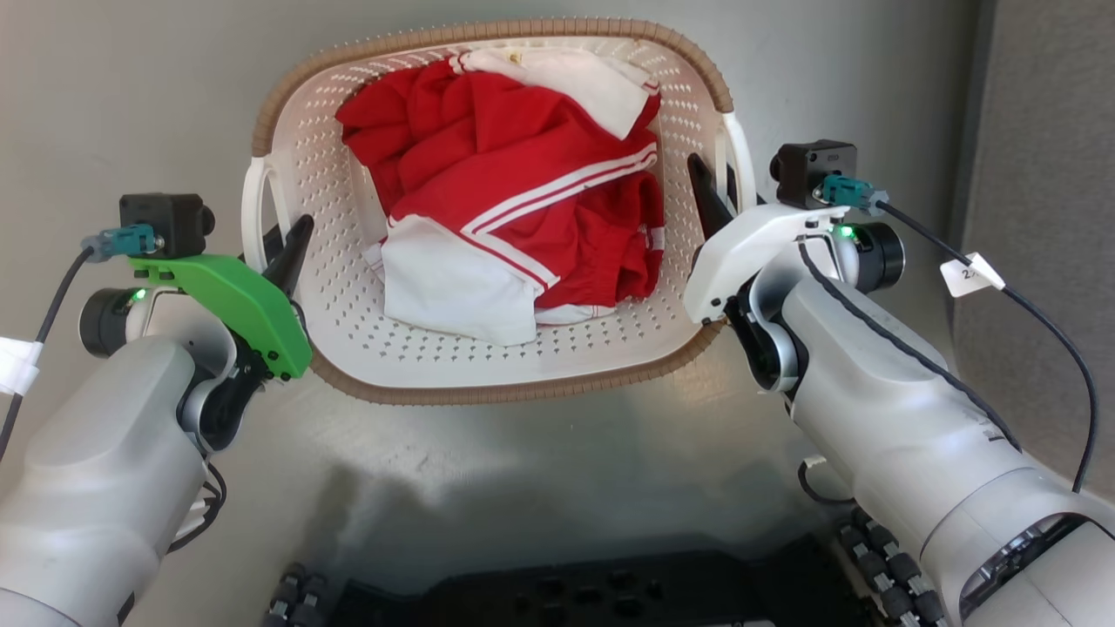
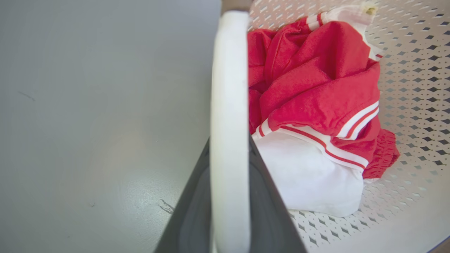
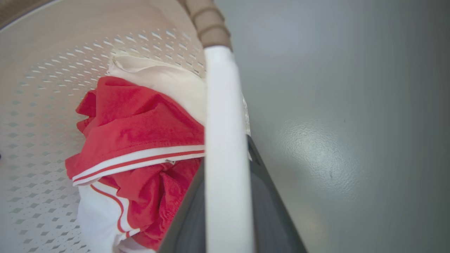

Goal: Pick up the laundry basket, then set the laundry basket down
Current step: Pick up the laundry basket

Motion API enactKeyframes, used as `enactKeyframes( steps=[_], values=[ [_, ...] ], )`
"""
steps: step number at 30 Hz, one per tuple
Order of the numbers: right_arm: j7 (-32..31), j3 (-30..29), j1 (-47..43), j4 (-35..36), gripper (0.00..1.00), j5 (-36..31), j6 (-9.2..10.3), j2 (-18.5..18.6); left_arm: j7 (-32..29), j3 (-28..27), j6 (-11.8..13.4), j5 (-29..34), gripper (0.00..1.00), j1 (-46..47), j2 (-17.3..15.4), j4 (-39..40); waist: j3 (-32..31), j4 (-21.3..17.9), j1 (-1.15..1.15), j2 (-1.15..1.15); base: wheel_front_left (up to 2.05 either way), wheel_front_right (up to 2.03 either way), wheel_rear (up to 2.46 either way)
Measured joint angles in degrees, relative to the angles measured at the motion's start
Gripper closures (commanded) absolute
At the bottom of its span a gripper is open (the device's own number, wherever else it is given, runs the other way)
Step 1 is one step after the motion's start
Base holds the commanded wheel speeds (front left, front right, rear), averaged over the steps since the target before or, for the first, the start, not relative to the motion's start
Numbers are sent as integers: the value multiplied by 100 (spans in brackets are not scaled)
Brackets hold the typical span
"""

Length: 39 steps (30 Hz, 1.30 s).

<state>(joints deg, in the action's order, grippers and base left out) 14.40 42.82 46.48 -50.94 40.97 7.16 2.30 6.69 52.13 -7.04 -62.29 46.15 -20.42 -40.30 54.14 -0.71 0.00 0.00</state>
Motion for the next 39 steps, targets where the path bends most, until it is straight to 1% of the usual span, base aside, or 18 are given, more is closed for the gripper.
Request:
enactKeyframes(
  steps=[7,11,15,24,30,35,39],
  values=[
    [0,225,-25,-70,100,287,0,0,-19,182,-1,-168,100,-4,0,-155,-478,-43,0,0,0,0,0],
    [-58,343,-76,-99,100,533,-7,2,-140,290,-1,-285,100,-4,-2,-199,-784,-80,0,0,0,0,0],
    [-288,510,-116,-142,100,751,-16,1,-357,416,-2,-458,100,-14,0,-308,-1097,-126,0,0,0,0,0],
    [-772,784,-117,-276,100,1151,-74,3,-614,588,-8,-731,100,-137,42,-465,-1825,-246,0,0,0,0,0],
    [-1033,937,-176,-397,100,1332,-116,7,-725,691,-9,-840,100,-289,127,-589,-2318,-312,0,0,0,0,0],
    [-1341,1129,-389,-526,100,1513,-202,-8,-916,858,-9,-918,100,-494,191,-733,-2732,-352,0,0,0,0,0],
    [-1536,1251,-536,-631,100,1575,-238,7,-1071,944,-9,-1038,100,-702,307,-829,-3062,-378,0,0,0,0,0]
  ],
)
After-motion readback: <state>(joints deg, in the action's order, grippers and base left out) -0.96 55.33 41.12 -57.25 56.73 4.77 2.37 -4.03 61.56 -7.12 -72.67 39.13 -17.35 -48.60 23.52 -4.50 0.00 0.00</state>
